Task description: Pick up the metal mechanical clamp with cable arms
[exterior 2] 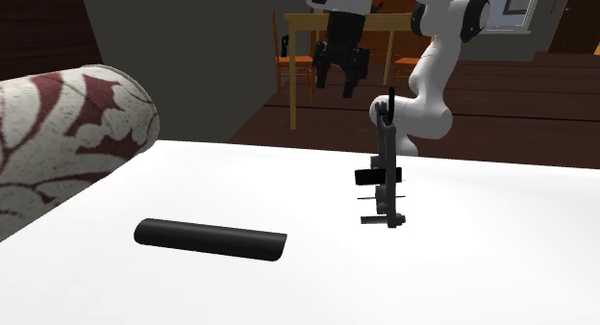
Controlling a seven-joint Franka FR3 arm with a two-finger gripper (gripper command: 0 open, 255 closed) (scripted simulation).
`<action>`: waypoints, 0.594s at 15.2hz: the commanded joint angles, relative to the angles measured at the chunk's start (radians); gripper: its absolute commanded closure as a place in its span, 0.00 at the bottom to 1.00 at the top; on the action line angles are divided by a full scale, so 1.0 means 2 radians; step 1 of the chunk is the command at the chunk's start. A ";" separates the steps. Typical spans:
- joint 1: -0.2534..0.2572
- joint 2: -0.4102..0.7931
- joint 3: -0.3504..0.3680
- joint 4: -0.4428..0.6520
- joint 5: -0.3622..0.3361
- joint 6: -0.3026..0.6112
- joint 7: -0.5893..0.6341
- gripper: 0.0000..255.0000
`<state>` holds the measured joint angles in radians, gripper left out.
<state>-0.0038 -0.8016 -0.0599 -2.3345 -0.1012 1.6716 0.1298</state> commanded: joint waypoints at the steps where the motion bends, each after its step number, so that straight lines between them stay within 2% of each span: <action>1: 0.000 0.000 0.000 0.000 0.000 0.000 0.000 0.00; 9: 0.045 0.166 0.033 0.174 0.038 -0.076 -0.017 0.00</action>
<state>0.0765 -0.5099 -0.0023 -2.0301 -0.0338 1.5429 0.1006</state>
